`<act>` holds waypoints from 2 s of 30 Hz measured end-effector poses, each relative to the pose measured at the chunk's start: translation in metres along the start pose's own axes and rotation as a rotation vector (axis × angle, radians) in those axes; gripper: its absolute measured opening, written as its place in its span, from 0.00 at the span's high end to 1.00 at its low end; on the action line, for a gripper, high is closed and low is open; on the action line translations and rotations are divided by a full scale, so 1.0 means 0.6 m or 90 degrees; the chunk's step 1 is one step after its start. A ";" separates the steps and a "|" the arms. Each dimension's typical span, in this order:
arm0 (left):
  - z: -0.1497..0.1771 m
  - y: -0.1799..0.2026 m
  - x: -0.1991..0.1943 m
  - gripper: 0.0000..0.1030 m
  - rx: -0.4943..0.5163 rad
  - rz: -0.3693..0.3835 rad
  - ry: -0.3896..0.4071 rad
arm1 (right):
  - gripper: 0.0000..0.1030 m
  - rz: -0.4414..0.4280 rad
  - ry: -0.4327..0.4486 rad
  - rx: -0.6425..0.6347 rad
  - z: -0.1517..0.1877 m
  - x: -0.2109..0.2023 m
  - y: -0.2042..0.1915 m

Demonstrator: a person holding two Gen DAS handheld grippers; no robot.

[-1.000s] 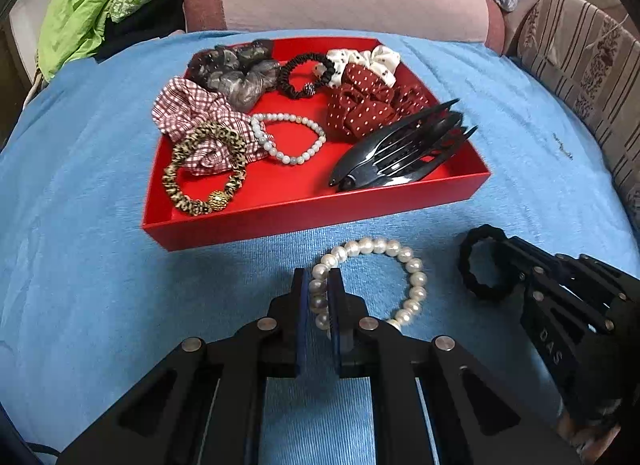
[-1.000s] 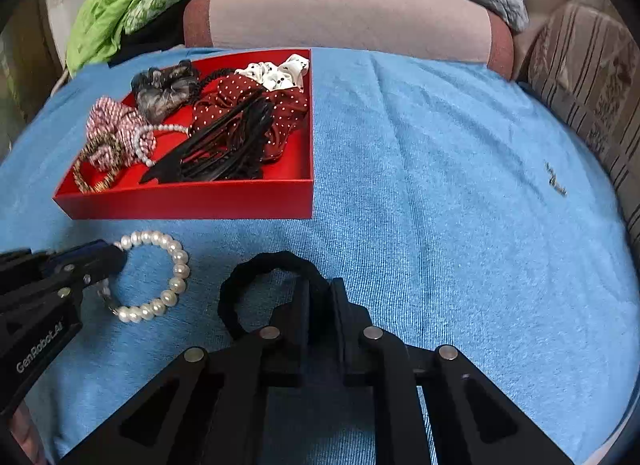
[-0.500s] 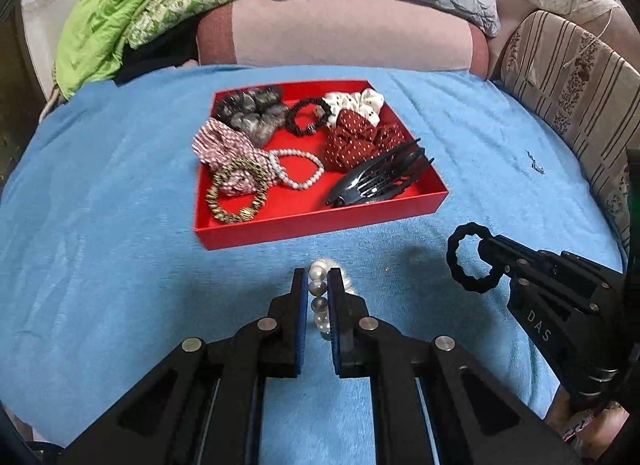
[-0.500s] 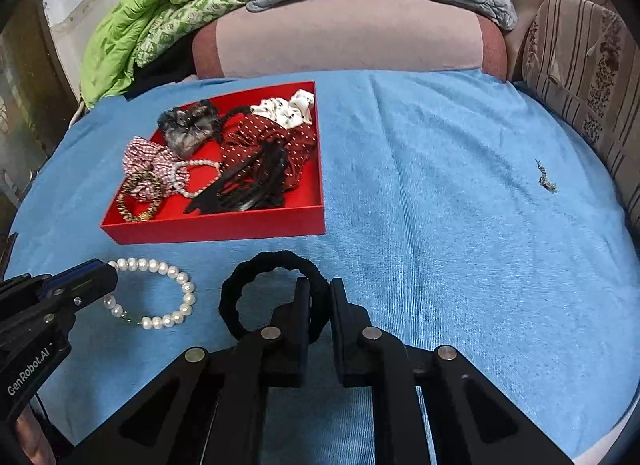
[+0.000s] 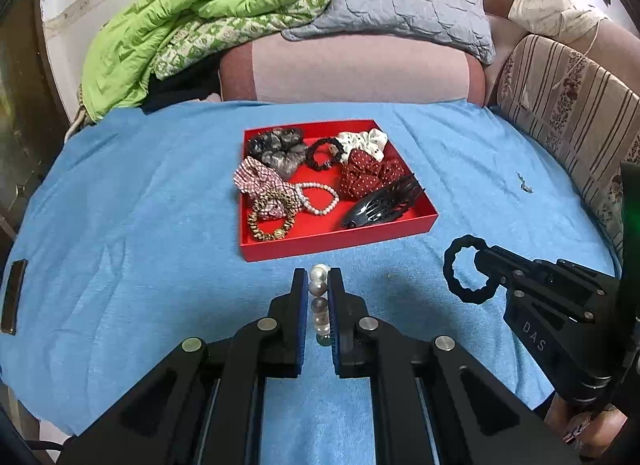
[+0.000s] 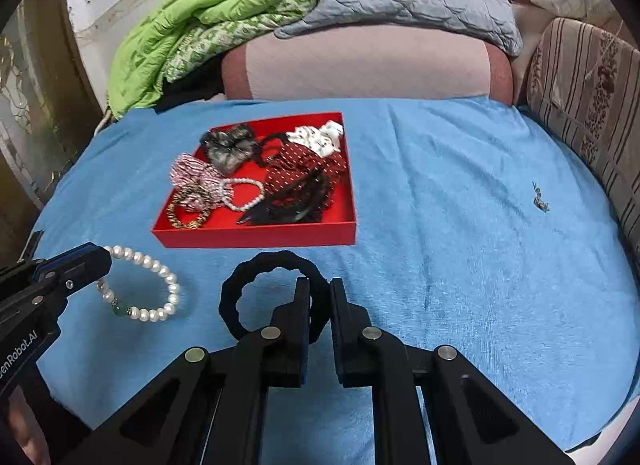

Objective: Organize jewelry
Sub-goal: 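Lift the pearl bracelet with the left tool while the right tool lifts the black scrunchie, then carry the pearl bracelet with the left tool while the right tool carries the scrunchie over the red tray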

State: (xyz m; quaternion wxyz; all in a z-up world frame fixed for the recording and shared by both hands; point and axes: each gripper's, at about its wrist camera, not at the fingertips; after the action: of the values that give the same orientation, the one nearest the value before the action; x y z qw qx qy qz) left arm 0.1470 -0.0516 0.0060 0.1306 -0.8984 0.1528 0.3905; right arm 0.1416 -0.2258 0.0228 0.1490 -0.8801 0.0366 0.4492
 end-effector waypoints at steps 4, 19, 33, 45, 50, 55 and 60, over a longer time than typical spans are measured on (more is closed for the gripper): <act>0.002 0.000 -0.019 0.91 0.004 -0.016 0.009 | 0.90 -0.009 0.009 -0.006 0.001 -0.017 -0.011; 0.010 -0.026 -0.063 0.91 -0.037 -0.049 0.033 | 0.90 0.006 0.019 -0.024 0.011 -0.061 -0.042; 0.017 -0.047 -0.090 0.91 -0.065 -0.063 0.050 | 0.90 0.011 0.026 -0.031 0.016 -0.086 -0.066; -0.008 -0.053 -0.087 0.91 -0.052 -0.065 0.058 | 0.89 -0.003 0.028 -0.022 -0.013 -0.083 -0.073; -0.021 -0.052 -0.077 0.91 -0.043 -0.064 0.058 | 0.89 -0.006 0.028 -0.023 -0.032 -0.071 -0.078; -0.037 -0.057 -0.060 0.91 -0.038 -0.064 0.054 | 0.89 -0.008 0.024 -0.020 -0.046 -0.057 -0.079; -0.056 -0.066 -0.039 0.91 -0.039 -0.063 0.047 | 0.89 -0.008 0.023 -0.017 -0.063 -0.042 -0.076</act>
State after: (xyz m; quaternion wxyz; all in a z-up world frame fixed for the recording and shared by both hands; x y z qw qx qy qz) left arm 0.1691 -0.0234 0.0500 0.1164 -0.9223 0.1007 0.3544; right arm 0.1652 -0.1955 0.0744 0.1395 -0.8902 0.0276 0.4329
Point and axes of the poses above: each gripper's, at about its wrist camera, not at the fingertips, and x roughly the way its jaws point, y to its right, z to its underside, and after that the axes turned 10 degrees about x, right-handed
